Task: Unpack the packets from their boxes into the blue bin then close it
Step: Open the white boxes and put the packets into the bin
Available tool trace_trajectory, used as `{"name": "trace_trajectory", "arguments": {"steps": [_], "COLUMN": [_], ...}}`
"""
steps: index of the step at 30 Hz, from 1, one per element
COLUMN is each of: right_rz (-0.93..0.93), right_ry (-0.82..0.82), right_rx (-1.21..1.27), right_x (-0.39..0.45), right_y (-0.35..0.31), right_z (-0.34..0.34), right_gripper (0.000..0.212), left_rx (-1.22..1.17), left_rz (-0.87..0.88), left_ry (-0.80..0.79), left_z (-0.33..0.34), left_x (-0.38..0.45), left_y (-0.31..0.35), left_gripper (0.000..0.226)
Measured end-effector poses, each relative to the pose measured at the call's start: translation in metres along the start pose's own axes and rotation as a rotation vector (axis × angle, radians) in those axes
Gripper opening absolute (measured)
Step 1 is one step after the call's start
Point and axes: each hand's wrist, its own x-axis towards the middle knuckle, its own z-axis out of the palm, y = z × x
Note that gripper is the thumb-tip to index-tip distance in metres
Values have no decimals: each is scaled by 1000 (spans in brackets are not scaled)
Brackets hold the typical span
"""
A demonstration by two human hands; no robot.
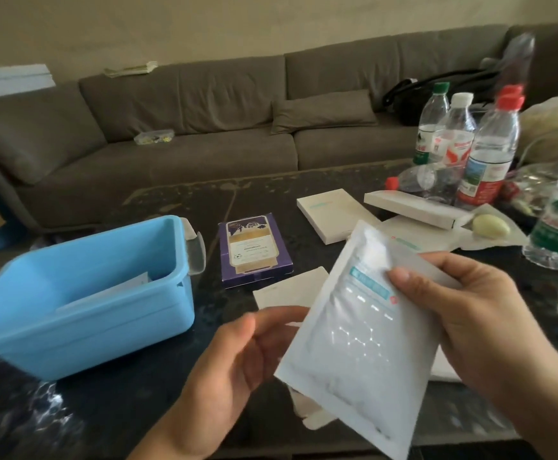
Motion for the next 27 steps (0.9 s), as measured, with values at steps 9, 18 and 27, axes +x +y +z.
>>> {"name": "trace_trajectory", "arguments": {"steps": [9, 18, 27], "right_rz": [149, 143, 20], "right_ry": [-82, -238, -187], "right_rx": [275, -166, -279], "right_x": [3, -7, -7], "right_y": [19, 9, -2], "right_z": [33, 85, 162], "right_gripper": [61, 28, 30], "left_rx": [-99, -323, -561], "left_rz": [6, -16, 89], "left_ry": [291, 504, 744], "left_z": [4, -14, -53], "left_x": [3, -4, -16], "left_y": [11, 11, 32], "left_gripper": [40, 48, 29]}}
